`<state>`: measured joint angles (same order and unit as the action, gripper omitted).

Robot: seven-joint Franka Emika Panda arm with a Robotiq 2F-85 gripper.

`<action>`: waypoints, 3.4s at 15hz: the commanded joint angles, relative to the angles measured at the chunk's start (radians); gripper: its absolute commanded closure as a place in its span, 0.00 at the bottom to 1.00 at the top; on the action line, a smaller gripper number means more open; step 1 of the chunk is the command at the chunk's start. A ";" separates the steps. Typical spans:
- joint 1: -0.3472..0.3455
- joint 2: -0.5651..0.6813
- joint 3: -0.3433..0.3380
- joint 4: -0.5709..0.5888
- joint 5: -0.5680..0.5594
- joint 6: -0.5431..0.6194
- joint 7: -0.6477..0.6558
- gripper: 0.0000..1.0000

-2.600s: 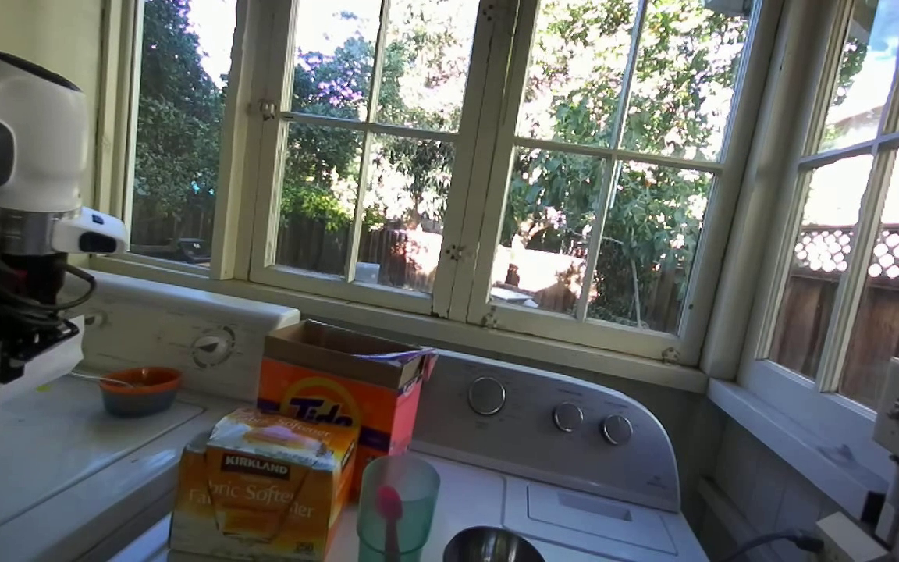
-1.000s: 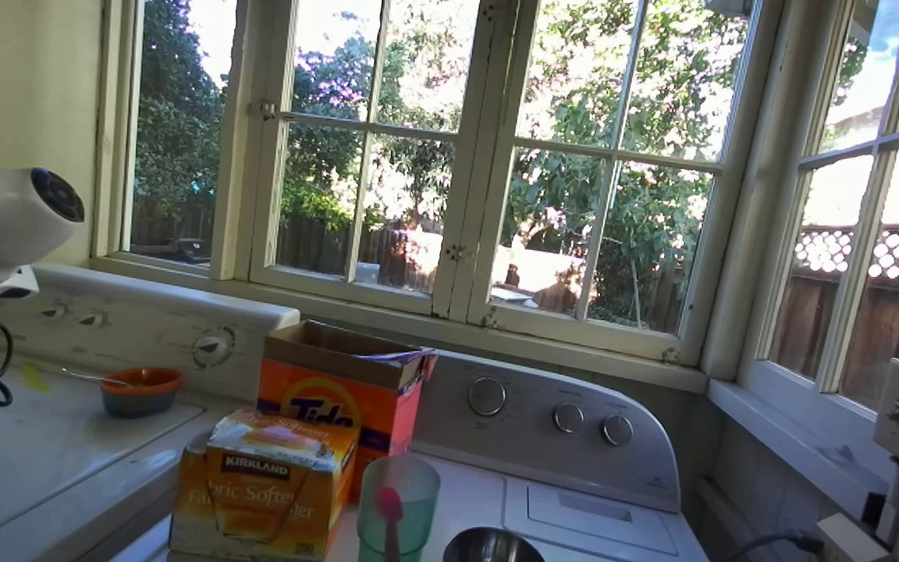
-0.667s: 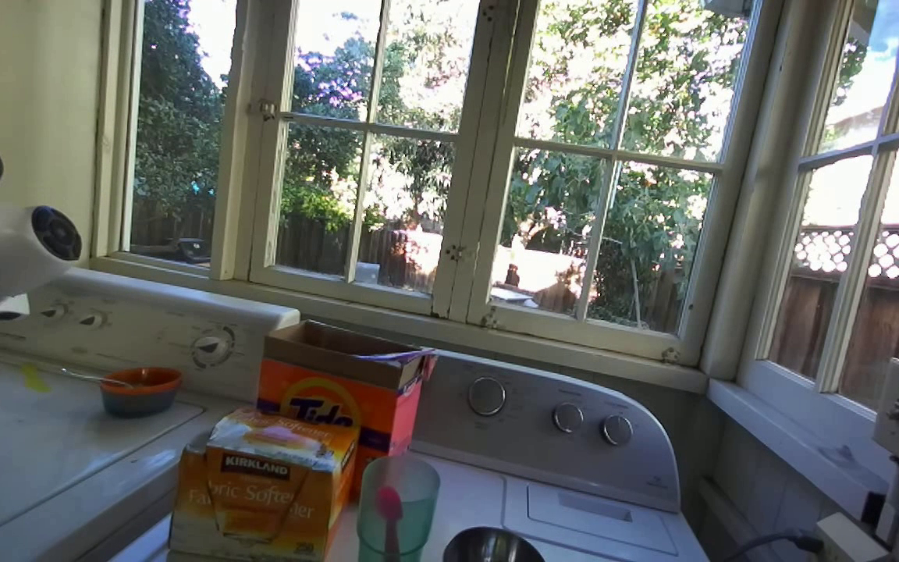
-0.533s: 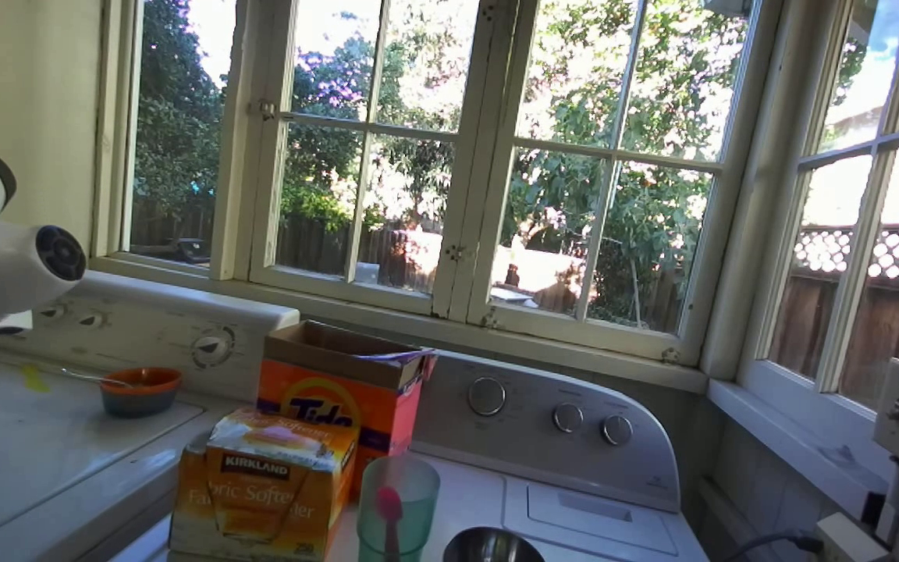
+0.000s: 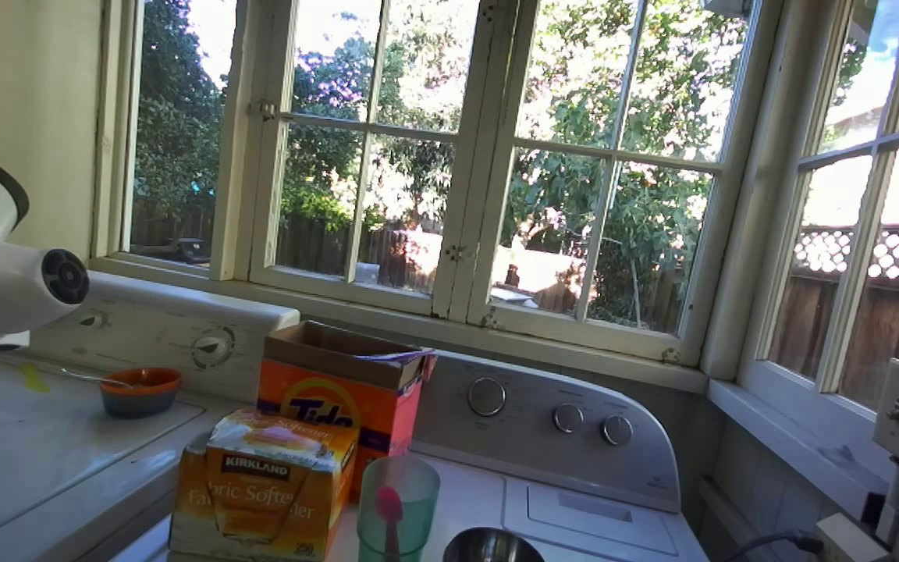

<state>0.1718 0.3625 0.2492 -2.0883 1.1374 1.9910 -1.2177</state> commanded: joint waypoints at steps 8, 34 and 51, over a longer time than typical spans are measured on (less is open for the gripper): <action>0.026 0.143 -0.022 0.067 0.064 -0.071 0.078 1.00; 0.143 0.142 0.039 0.112 -0.179 0.198 0.378 1.00; 0.150 0.168 0.024 0.117 -0.209 0.277 0.602 1.00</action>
<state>0.2874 0.5067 0.2900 -1.9869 0.9892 2.2215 -0.7360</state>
